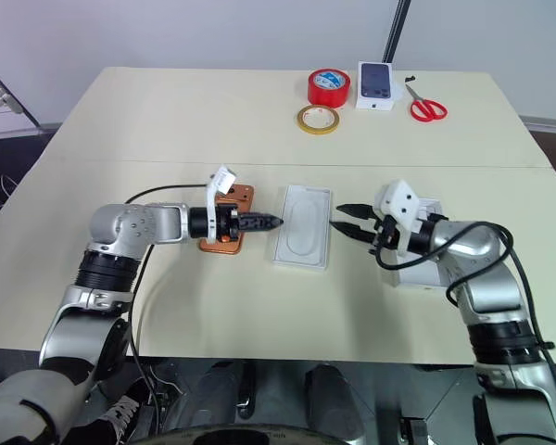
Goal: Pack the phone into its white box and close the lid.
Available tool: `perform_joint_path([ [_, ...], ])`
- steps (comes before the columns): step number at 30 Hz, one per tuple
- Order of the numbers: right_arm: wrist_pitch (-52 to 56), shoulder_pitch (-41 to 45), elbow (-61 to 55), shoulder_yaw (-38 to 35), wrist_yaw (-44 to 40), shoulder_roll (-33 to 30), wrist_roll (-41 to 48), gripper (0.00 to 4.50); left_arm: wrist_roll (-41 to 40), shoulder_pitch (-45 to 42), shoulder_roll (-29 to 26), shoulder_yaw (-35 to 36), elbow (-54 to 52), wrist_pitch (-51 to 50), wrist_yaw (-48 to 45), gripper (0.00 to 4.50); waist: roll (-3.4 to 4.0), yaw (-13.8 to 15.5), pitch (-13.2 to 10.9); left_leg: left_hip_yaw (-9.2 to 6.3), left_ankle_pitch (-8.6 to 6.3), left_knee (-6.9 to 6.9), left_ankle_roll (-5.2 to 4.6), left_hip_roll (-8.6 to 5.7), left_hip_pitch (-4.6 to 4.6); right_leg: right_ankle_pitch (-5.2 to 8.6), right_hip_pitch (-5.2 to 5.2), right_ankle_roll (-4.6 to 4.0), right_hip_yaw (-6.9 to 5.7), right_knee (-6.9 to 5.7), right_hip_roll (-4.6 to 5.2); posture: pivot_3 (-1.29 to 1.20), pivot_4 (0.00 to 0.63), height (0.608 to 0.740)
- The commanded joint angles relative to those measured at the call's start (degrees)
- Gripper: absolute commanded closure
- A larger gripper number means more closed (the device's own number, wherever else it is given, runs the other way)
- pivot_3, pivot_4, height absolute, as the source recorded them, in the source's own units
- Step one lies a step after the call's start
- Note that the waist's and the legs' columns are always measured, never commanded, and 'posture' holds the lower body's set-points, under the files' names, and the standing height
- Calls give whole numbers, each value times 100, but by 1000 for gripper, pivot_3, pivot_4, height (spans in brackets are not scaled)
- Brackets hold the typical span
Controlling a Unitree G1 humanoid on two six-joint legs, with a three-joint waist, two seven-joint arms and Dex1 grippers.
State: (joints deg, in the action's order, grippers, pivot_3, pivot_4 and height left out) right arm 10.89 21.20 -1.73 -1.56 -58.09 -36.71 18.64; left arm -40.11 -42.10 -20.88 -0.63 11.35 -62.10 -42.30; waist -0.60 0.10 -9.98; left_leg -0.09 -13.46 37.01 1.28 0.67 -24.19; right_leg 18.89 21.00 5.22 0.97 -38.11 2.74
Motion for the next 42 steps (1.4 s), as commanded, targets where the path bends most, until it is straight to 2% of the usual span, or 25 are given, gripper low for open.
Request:
perform_joint_path([
  [1, -380, 288, 173, 307, 351, 347, -385, 4475, 564, 276, -122, 130, -394, 1036, 245, 1647, 1, -11, 1, 0, 1, -1, 1, 0, 0, 0, 1, 0, 0, 0, 0, 0, 150, 740],
  [3, -442, 427, 374, 564, 550, 559, -679, 4475, 1342, 615, -327, -201, -551, 2105, 321, 1647, 1, -25, 0, 0, 2, -1, 4, 0, 1, 0, 1, 0, 0, -1, 0, 0, 150, 740],
  [6, -639, 542, 665, 1001, 792, 693, -1272, 4475, 1744, 1114, -481, -175, -766, 3173, 175, 1647, 2, -60, 0, 2, 3, -3, 4, -1, -5, 0, 7, -1, 1, 0, 2, 0, 150, 740],
  [13, -1218, 773, 1482, 1651, 1297, 633, -2478, 4475, 1704, 1862, -835, 216, -904, 3581, -105, 1647, 3, -74, -1, 2, 3, 0, 4, -2, -23, -2, 31, -3, -1, -8, 8, 0, 150, 740],
  [17, -1355, 783, 1669, 1803, 1038, 371, -2694, 4475, 1494, 1965, -887, 433, -1001, 3281, -91, 1647, 2, -52, 0, 0, 2, 3, 2, -3, -22, -2, 24, -2, -4, -7, 9, 0, 150, 740],
  [21, -1266, 837, 1621, 1648, 893, 475, -2405, 4475, 1304, 1956, -960, 527, -1025, 2723, -68, 1647, 2, -71, 0, -2, 1, 4, 1, -3, -20, -2, 20, -2, -6, -8, 8, 0, 150, 740],
  [25, -882, 1057, 1301, 1318, 978, 1005, -1765, 4475, 741, 1533, -1125, 997, -529, 1216, 162, 1647, -1, -100, -2, -3, 2, 4, 1, 3, -21, -2, 26, -2, -7, -16, 0, 0, 150, 740],
  [29, -617, 1332, 1007, 1266, 1183, 1285, -1705, 4475, 412, 1245, -1277, 1245, -118, 470, 37, 1647, 1, -112, -4, -2, 2, 3, 1, 4, -22, -2, 35, -1, -4, -24, -4, 0, 150, 740],
  [32, -477, 1655, 963, 1474, 1478, 1538, -2004, 4475, 395, 994, -1400, 1141, 225, 15, -26, 1647, 2, -122, -4, -2, 3, 4, 3, 4, -21, -2, 40, -1, -4, -32, -6, 0, 150, 740],
  [35, -276, 1881, 1098, 1778, 1431, 1648, -2257, 4475, 424, 750, -1389, 1139, 618, -249, 3, 1647, 1, -92, -3, -2, 5, 3, 6, 4, -22, -1, 42, -1, -4, -33, -7, 0, 150, 740],
  [42, 522, 2029, 1069, 2767, 669, 1628, -2721, 4475, 428, 625, -1156, 1005, 777, -760, 75, 1647, 0, -80, -3, -3, 5, 5, 7, 0, -22, -1, 40, -1, -5, -33, -4, 0, 150, 740],
])
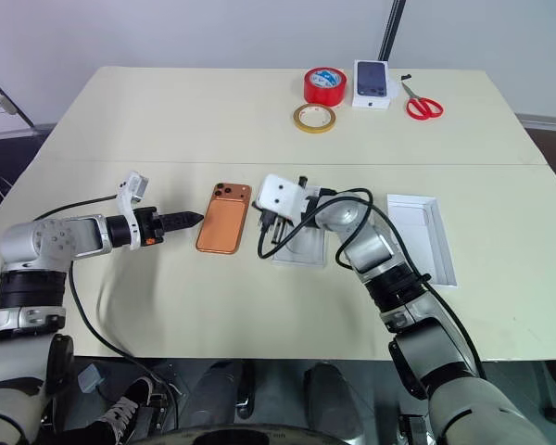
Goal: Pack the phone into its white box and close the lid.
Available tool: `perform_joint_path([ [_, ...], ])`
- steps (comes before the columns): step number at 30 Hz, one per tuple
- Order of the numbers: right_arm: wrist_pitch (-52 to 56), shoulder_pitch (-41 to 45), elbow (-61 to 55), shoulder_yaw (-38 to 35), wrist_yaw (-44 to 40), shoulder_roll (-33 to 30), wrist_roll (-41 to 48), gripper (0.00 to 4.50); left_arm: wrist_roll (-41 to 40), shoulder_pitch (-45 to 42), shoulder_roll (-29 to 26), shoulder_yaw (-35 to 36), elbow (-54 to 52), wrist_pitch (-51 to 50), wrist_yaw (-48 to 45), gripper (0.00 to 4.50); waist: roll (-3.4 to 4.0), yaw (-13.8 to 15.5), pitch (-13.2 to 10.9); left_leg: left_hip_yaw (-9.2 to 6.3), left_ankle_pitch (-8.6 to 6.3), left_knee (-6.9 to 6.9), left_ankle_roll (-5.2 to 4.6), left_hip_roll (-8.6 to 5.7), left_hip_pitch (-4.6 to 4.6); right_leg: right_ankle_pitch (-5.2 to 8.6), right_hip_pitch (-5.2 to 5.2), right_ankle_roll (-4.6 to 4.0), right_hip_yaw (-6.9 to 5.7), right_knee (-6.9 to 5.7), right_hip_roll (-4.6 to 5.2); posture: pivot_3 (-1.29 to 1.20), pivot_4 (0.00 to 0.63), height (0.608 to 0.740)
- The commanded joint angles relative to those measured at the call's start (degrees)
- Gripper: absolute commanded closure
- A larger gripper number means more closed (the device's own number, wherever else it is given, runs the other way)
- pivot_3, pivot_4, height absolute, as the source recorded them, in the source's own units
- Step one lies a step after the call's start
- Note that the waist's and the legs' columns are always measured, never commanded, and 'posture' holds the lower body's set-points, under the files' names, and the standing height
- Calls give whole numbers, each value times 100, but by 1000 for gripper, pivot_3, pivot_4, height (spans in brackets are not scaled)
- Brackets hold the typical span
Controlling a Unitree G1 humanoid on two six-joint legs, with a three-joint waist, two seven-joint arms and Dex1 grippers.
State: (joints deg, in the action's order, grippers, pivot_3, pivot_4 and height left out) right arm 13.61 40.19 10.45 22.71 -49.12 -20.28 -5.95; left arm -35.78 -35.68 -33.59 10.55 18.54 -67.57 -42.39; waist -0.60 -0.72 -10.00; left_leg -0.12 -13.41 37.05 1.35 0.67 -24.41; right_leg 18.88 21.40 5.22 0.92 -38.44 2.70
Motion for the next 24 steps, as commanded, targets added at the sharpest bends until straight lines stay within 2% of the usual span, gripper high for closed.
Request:
perform_joint_path([
  [1, 320, 174, -128, 486, -248, -57, -441, 4475, 40, -14, 132, -164, 33, -207, 95, 1647, 1, -1, 1, 0, 0, 1, 0, 0, 0, 0, 0, 0, 0, -1, 0, 0, 150, 740],
  [11, -77, 475, 836, 825, 96, 392, -982, 4475, 77, -68, 699, -535, -72, -598, 282, 1647, -1, 14, 16, -3, 1, 3, 2, -6, 6, 0, -9, 0, -2, -1, 6, 0, 150, 740],
  [13, -235, 498, 1004, 843, 113, 449, -1033, 4475, 209, -19, 790, -847, -165, -542, 234, 1647, 0, 15, 21, -4, 1, 2, 2, -6, 13, 0, -16, 0, -2, -1, 6, 0, 150, 740],
  [15, -363, 535, 1179, 867, 158, 483, -1113, 4475, 226, -90, 1011, -872, -138, -594, 324, 1647, 3, 24, 25, -4, 1, -1, 2, -8, 35, 0, -39, 1, -2, 3, 8, 0, 150, 740],
  [18, -444, 521, 1258, 841, 152, 485, -1151, 4475, 163, -213, 1206, -758, -164, -745, 351, 1647, 2, 30, 25, -7, -2, -12, -1, -10, 87, 1, -98, 1, -6, 25, 10, 0, 150, 740],
  [24, -453, 385, 1160, 747, 60, 386, -1139, 4475, 266, -381, 1153, -376, -32, -683, 465, 1647, 1, 14, 26, -8, -2, -19, 0, -10, 93, 1, -98, 1, -5, 24, 11, 0, 150, 740],
])
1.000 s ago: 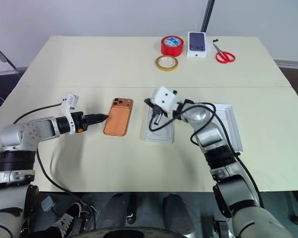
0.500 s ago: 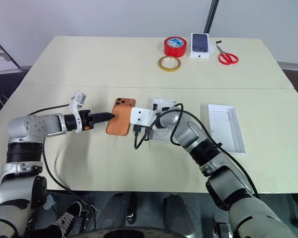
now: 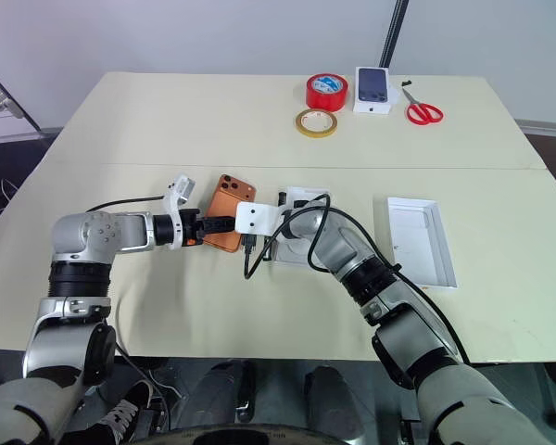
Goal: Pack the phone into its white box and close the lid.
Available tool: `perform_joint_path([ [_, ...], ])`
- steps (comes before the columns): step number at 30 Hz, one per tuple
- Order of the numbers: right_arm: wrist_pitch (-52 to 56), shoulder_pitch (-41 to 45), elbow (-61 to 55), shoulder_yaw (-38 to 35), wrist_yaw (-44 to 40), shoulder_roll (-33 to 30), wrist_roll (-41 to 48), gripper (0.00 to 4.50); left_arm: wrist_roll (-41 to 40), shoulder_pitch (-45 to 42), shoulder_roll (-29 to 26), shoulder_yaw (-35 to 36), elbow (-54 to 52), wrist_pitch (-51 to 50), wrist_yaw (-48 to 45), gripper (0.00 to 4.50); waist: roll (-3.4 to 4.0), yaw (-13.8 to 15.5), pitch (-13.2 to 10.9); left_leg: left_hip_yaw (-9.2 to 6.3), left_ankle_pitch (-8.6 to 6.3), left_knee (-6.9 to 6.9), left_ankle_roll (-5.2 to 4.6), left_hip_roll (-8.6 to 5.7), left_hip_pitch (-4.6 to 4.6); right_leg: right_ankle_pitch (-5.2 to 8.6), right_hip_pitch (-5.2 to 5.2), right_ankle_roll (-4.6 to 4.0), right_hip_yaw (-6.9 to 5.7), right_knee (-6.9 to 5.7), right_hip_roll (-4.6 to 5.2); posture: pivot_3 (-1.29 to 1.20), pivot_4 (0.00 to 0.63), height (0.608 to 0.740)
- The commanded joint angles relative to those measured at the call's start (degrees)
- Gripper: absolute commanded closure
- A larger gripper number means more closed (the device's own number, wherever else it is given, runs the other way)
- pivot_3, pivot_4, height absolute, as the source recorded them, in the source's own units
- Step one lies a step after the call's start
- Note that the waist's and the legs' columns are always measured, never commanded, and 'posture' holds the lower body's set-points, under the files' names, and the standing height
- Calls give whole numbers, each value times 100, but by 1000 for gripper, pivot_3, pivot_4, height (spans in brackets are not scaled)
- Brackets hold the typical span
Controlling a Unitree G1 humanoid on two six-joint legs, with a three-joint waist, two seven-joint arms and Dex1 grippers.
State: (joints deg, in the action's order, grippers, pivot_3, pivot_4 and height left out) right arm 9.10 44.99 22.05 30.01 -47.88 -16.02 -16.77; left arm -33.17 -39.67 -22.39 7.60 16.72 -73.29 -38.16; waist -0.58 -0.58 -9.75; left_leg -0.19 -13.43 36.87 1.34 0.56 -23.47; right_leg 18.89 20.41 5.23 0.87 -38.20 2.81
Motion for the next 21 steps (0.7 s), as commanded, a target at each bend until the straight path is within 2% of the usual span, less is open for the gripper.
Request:
perform_joint_path([
  [1, -3, -102, 10, 8, -49, -54, -69, 4475, 3, 34, -33, -14, 184, -102, 31, 1647, 0, -2, 0, 0, 0, 0, 0, 0, 0, 0, -1, 0, 0, 0, 1, 0, 150, 740],
  [6, 7, -158, -37, -30, -10, -84, -74, 4475, -136, 187, -324, 293, 299, -181, -69, 1647, -1, -53, 0, 1, 0, -7, 1, 2, -1, 0, 7, 0, 3, 1, 1, 0, 150, 740],
  [7, 8, -164, -48, -30, -9, -85, -76, 4500, -160, 213, -352, 327, 309, -183, -70, 2182, -1, -60, -1, 2, 0, -9, 2, 2, -1, 0, 9, 0, 4, 1, 0, 0, 150, 740],
  [10, 12, -201, -86, -25, -2, -80, -77, 4500, -228, 309, -427, 354, 222, -219, -101, 3415, -1, -64, -1, 3, 2, -19, 4, 3, -1, 0, 15, 0, 6, 1, -1, 0, 150, 740],
  [19, -105, -192, -81, -123, 46, -64, -24, 4500, -525, 424, -220, 810, 269, -519, 145, 3415, -4, -60, -2, 4, 8, -38, 15, 2, -1, -1, 24, -2, 8, 2, 3, 0, 150, 740],
  [21, -71, -196, -172, -296, 35, -5, 178, 4500, -599, 464, -133, 1005, 264, -595, 256, 3930, -6, -50, -3, 4, 9, -41, 16, 2, -1, -1, 25, -2, 8, 3, 4, 0, 150, 740],
])
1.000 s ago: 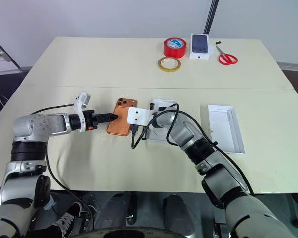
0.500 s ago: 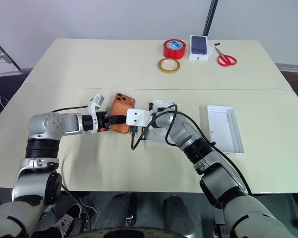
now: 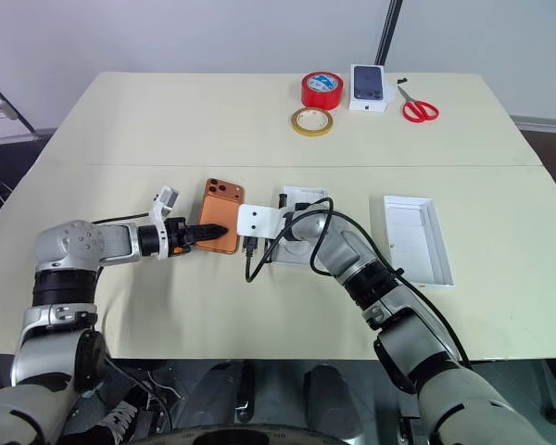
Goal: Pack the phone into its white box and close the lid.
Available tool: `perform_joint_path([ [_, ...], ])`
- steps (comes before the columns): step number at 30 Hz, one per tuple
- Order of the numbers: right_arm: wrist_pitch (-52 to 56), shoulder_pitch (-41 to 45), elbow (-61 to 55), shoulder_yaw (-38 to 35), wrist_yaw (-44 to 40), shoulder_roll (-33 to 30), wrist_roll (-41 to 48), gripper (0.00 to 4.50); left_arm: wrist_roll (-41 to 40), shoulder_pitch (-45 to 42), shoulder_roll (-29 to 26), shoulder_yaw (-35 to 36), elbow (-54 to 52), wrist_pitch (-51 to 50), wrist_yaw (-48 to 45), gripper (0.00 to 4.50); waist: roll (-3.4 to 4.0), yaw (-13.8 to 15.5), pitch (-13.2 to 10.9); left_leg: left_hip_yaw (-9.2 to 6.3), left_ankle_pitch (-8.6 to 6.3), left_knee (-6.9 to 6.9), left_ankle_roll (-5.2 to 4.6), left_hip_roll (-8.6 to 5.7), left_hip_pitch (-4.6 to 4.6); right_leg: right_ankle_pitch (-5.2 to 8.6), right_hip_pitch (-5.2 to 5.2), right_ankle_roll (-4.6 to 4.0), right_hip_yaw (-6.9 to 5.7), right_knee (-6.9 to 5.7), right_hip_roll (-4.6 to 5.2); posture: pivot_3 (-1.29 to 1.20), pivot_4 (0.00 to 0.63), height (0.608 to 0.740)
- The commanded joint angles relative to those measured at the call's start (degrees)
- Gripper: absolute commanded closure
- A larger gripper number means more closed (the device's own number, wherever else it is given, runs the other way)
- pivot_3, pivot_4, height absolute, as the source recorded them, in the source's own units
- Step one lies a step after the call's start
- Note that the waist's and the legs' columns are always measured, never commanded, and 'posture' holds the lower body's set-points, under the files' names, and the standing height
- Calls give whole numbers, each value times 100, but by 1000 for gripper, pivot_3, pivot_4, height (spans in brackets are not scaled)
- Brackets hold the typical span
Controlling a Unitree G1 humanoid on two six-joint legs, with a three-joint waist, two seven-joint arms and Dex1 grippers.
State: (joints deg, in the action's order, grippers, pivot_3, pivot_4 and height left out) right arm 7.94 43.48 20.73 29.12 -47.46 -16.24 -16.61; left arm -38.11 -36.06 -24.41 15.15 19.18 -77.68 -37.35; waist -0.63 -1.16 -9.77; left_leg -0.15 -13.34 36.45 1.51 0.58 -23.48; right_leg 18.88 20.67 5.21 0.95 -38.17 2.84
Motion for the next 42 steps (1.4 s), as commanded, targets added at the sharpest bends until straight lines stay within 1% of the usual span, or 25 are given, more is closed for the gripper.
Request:
perform_joint_path([
  [1, 77, -36, -57, -280, -21, 42, 239, 4500, -117, 117, 88, 296, 8, -165, 213, 4301, -2, 17, 0, 0, 1, -2, 1, 0, 0, 0, 0, 0, 0, 0, 0, 0, 150, 740],
  [2, 106, -36, -100, -352, -62, 52, 332, 4500, -157, 153, 113, 353, -19, -160, 234, 4458, -3, 5, -1, 0, 1, -2, 2, 0, 0, 0, -1, 0, -1, 1, 0, 0, 150, 740],
  [5, 130, -44, -161, -495, -101, 63, 517, 4500, -314, 266, 135, 399, -173, -208, 168, 4458, -4, -1, -2, 1, 5, -15, 9, -1, 0, -1, 6, -1, 1, 1, 1, 0, 150, 740],
  [9, 492, -137, -440, -984, -465, 197, 1322, 4500, -359, 368, 200, 487, -301, 129, 207, 4458, -6, 0, -5, 2, 11, -32, 18, 0, -1, 0, 16, -1, 3, 2, 0, 0, 150, 740],
  [12, 1011, -347, -1193, -1677, -1018, 184, 2531, 3617, -784, 345, 473, 1105, -444, 161, 393, 4500, -7, 12, -8, 2, 13, -32, 21, 1, -2, -1, 16, -2, 3, 2, 0, 0, 150, 740],
  [13, 1136, -391, -1350, -1781, -1106, 155, 2726, 3180, -893, 348, 564, 1274, -483, 194, 471, 4500, -8, 20, -10, 2, 13, -31, 21, 1, -4, -1, 17, -3, 3, 2, 1, 0, 150, 740],
  [14, 1313, -573, -1700, -1740, -1380, -80, 2875, 2649, -979, 380, 592, 1315, -562, 100, 485, 4500, -10, 35, -11, 1, 13, -29, 21, 1, -8, -1, 20, -3, 2, 2, 3, 0, 150, 740],
  [15, 1372, -783, -2036, -1681, -1664, -348, 2983, 2025, -1020, 429, 596, 1264, -671, 15, 467, 4500, -13, 36, -11, 1, 13, -29, 21, 1, -12, -2, 23, -3, 0, 3, 4, 0, 150, 740],
  [16, 1263, -963, -2275, -1628, -1825, -594, 2962, 1696, -1058, 491, 544, 1117, -775, -89, 368, 4500, -15, 50, -12, 1, 12, -30, 21, 1, -13, -2, 23, -3, 0, 6, 4, 0, 150, 740],
  [18, 1338, -1239, -2564, -1617, -2049, -1034, 3027, 1696, -1114, 531, 590, 1075, -870, -159, 422, 4500, -16, 53, -13, -1, 11, -32, 18, -3, -19, -2, 22, -3, -3, 18, 8, 0, 150, 740],
  [20, 693, -1573, -2587, -1488, -2142, -1561, 2599, 1696, -1080, 581, 611, 952, -1025, -44, 428, 4500, -17, 39, -14, 2, 9, -32, 17, -7, -26, -2, 30, -3, 0, 19, 12, 0, 150, 740],
  [23, 121, -1982, -2486, -1465, -2203, -2053, 2337, 1696, -1106, 582, 641, 910, -1075, 32, 418, 4500, -18, 27, -15, 2, 12, -31, 19, -6, -39, -4, 48, -8, 2, 12, 11, 0, 150, 740],
  [27, -197, -2274, -2352, -1569, -2168, -2258, 2363, 1696, -1069, 555, 647, 843, -969, 134, 387, 4500, -19, 2, -16, 3, 14, -32, 23, 4, -40, -5, 54, -9, 6, 11, -2, 0, 150, 740],
  [31, -353, -2324, -2277, -1631, -2022, -2241, 2399, 1696, -1040, 498, 659, 774, -874, 268, 348, 4500, -19, 39, -17, 3, 17, -28, 25, 5, -41, -5, 52, -9, 5, 10, -5, 0, 150, 740],
  [34, -387, -2303, -2191, -1530, -1949, -2243, 2287, 2508, -1005, 460, 636, 678, -828, 350, 311, 4500, -20, 54, -17, 3, 17, -24, 25, 5, -44, -5, 51, -9, 4, 10, -5, 0, 150, 740],
  [36, -463, -2296, -2111, -1437, -1897, -2238, 2168, 3493, -1011, 429, 623, 612, -814, 354, 303, 4500, -20, 55, -17, 2, 17, -22, 25, 4, -45, -5, 51, -9, 3, 10, -4, 0, 150, 740],
  [37, -504, -2292, -2077, -1406, -1873, -2233, 2120, 4065, -1020, 417, 621, 596, -807, 354, 308, 4500, -20, 55, -17, 2, 17, -22, 26, 4, -45, -5, 51, -9, 4, 10, -4, 0, 150, 740],
  [38, -529, -2289, -2055, -1389, -1849, -2213, 2091, 4450, -1009, 409, 613, 569, -814, 374, 317, 4500, -21, 51, -17, 2, 17, -22, 26, 4, -45, -5, 50, -9, 3, 10, -5, 0, 150, 740],
  [42, -441, -2243, -2171, -1334, -1761, -2051, 2091, 4450, -1121, 271, 647, 635, -886, 263, 424, 4500, -21, 36, -17, 0, 19, -23, 28, 5, -44, -5, 50, -9, 2, 9, -8, 0, 150, 740],
])
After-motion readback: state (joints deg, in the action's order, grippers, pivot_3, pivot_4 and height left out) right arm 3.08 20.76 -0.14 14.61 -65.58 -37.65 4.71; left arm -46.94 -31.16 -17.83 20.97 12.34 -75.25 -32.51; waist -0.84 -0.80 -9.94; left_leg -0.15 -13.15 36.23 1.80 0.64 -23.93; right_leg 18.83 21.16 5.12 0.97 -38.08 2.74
